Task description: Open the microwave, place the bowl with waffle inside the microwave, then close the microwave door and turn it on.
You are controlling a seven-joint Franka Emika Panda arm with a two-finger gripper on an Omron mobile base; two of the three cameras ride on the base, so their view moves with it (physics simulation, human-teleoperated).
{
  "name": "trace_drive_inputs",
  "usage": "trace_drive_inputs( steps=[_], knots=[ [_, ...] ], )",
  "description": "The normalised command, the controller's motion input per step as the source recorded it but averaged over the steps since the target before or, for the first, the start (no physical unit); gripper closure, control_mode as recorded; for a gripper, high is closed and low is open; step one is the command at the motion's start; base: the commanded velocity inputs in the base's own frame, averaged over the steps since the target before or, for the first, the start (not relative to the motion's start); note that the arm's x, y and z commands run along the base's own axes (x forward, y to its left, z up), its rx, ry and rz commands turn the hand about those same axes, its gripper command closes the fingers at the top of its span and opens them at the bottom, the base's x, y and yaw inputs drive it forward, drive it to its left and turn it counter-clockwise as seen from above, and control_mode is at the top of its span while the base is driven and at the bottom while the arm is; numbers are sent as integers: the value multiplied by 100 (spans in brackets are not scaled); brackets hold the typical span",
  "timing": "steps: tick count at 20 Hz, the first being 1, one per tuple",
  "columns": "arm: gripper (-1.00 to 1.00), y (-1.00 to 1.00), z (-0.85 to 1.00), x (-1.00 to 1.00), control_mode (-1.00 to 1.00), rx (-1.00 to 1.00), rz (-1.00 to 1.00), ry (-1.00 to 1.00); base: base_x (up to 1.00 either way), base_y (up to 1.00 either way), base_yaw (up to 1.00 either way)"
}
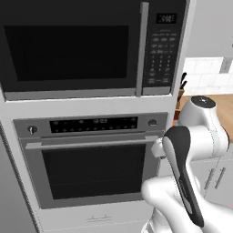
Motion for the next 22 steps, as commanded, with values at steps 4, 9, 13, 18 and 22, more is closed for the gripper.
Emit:
trace_drive_inputs(
  steps=[4, 9, 13, 18, 22],
  knots=[
    [-100, 0, 0, 0, 100, 0, 0, 0, -6, -46, 20],
    [-100, 0, 0, 0, 100, 0, 0, 0, -5, -38, 16],
    [-100, -10, -7, -1, -100, 0, 5, -6, 0, 0, 0],
    [-100, 1, 3, 0, -100, 0, 0, -24, 0, 0, 0],
    [-100, 15, 22, 0, -100, 0, 2, -40, 0, 0, 0]
  ],
)
